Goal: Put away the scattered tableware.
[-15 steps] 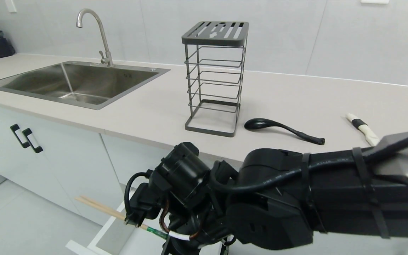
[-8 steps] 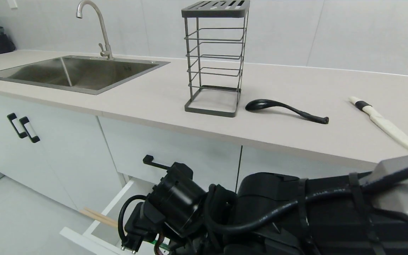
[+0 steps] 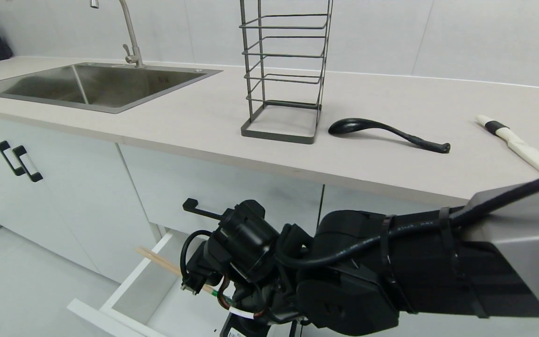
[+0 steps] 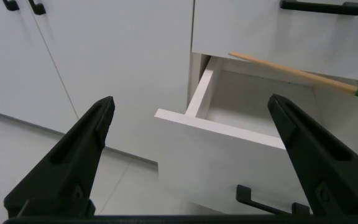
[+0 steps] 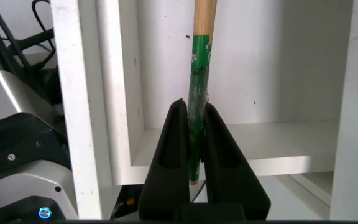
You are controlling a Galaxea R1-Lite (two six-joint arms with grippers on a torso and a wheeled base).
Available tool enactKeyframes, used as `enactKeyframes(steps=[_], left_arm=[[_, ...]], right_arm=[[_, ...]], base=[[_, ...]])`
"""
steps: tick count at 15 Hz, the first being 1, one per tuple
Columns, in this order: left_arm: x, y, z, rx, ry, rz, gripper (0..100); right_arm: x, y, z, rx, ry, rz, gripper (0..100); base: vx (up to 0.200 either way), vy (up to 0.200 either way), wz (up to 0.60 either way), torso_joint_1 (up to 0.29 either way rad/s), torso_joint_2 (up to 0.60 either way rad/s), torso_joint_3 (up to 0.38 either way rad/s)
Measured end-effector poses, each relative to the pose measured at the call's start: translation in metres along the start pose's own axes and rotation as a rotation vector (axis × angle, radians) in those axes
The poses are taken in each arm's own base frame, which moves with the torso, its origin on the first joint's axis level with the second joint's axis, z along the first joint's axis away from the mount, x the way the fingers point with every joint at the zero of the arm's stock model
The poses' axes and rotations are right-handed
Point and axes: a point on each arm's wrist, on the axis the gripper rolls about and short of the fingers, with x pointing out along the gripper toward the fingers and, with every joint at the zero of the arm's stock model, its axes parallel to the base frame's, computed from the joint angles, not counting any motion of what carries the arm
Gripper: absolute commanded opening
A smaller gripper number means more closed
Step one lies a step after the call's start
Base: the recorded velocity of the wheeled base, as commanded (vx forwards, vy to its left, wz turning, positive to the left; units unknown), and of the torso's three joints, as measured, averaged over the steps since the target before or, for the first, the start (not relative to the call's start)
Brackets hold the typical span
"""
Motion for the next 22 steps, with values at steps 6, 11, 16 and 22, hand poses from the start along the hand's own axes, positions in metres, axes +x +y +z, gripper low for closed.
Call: enactKeyframes(steps=[6, 11, 16, 22], left_arm=[[0.0, 0.0, 0.0, 0.0, 0.0, 0.0, 100], [0.0, 0.0, 0.0, 0.0, 0.0, 0.0, 100], [0.0, 0.0, 0.0, 0.0, 0.0, 0.0, 100], [0.0, 0.0, 0.0, 0.0, 0.0, 0.0, 100]], right_arm=[[0.019, -0.004, 0.0, 0.004, 0.025, -0.002, 0], [0.038, -0.008, -0.006, 0.017, 0.068, -0.001, 0], [0.055, -0.016, -0.011, 0.082, 0.104, -0.056, 0], [0.082, -0.025, -0.013, 0.105, 0.106, -0.067, 0]], base=[[0.0, 0.0, 0.0, 0.0, 0.0, 0.008], [0.0, 0.0, 0.0, 0.0, 0.0, 0.0], [0.0, 0.0, 0.0, 0.0, 0.0, 0.0], [0.0, 0.0, 0.0, 0.0, 0.0, 0.0]])
